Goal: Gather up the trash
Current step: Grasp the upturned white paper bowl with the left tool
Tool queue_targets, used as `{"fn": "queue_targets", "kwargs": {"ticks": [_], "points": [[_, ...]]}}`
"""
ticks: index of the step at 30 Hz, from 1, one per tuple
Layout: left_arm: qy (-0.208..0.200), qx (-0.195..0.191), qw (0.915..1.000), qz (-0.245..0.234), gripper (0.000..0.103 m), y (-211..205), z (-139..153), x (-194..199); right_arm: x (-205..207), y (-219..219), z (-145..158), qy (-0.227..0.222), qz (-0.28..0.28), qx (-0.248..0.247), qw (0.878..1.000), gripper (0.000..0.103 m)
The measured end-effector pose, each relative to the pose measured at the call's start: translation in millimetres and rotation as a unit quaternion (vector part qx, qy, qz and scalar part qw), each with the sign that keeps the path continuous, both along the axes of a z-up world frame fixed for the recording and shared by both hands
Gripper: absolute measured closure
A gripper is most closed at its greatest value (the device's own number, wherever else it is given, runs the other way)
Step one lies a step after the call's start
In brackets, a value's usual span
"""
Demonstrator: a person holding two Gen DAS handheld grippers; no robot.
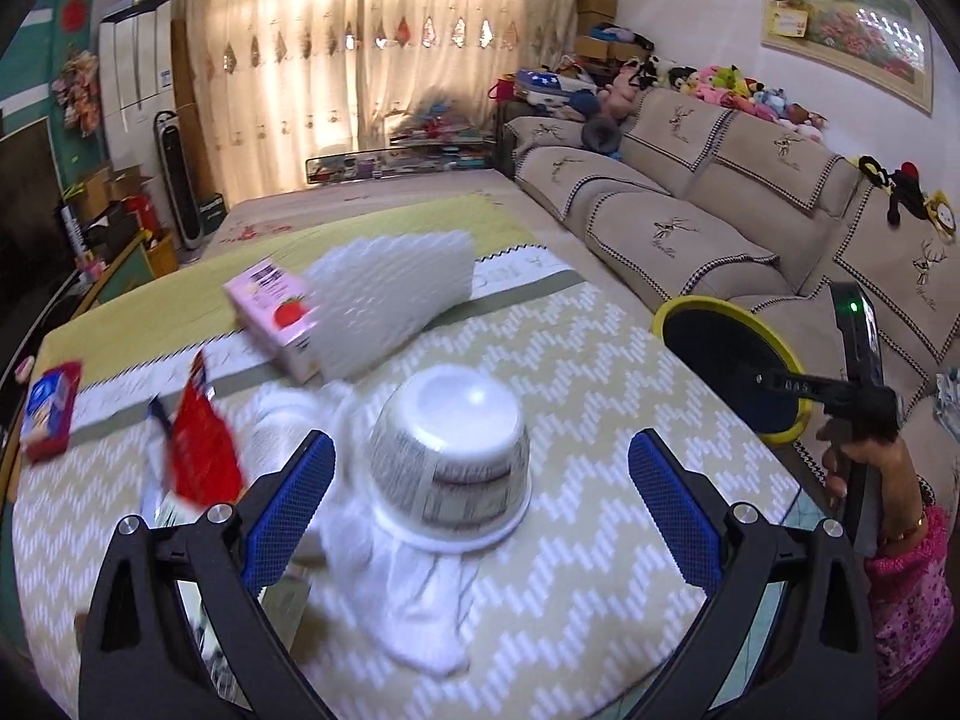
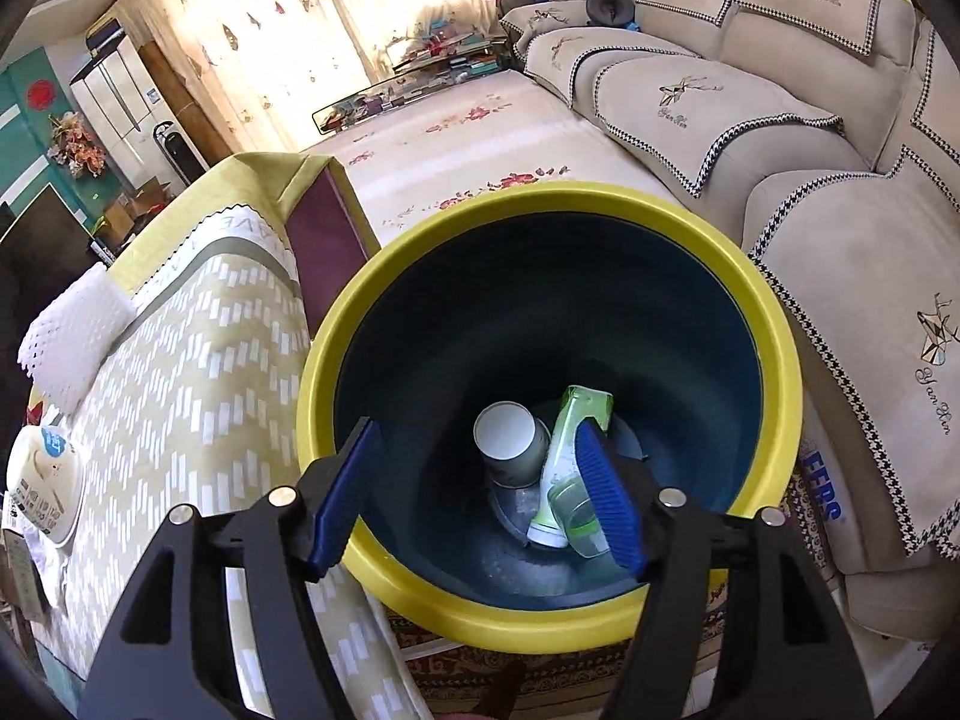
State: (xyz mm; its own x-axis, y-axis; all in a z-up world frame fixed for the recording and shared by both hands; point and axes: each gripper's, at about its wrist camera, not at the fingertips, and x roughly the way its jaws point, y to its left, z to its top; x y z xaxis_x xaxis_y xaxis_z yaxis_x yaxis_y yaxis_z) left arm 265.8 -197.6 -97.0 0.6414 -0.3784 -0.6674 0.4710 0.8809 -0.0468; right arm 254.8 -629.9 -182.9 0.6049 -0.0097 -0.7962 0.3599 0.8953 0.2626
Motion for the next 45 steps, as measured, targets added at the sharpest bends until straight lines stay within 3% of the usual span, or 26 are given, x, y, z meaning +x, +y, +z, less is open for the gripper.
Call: {"fn": "queue_targets", "kwargs": {"ticks": [10,19,30,33,39,45], "points": [[0.029,0.016,0.9992,-0.024,0.016,-18.1,-21.2,36.9,-2.0,-5.3,-13.7,0.009,-0.002,0.015,1.0,0.039],[0.01,0.038,0.9978,-0.053,0.018,-34.5,-27.2,32.4,-4.2,-6.2,-16.0,0.005,0.0,0.027,1.0,0.037],[-0.007,0.101,0.9934,-0.054,0.018,-61.8,-41.3,39.2,-11.8,-12.1,-19.2,0.002,-0.004,0.026,1.0,0.036],[-0.013,0.114,0.9923,-0.046,0.028,-63.1,-44.2,41.4,-14.2,-12.7,-15.4,-0.002,-0.007,0.019,1.0,0.036],[-0.004,0.094,0.9948,-0.041,0.029,-58.0,-37.0,43.8,-22.2,-12.4,-0.6,-0.023,-0.006,0.018,1.0,0.036],[-0.014,0.055,0.9971,-0.052,0.029,-54.1,10.1,28.7,-32.5,-12.4,20.1,-0.053,-0.006,0.015,0.998,0.036]]}}
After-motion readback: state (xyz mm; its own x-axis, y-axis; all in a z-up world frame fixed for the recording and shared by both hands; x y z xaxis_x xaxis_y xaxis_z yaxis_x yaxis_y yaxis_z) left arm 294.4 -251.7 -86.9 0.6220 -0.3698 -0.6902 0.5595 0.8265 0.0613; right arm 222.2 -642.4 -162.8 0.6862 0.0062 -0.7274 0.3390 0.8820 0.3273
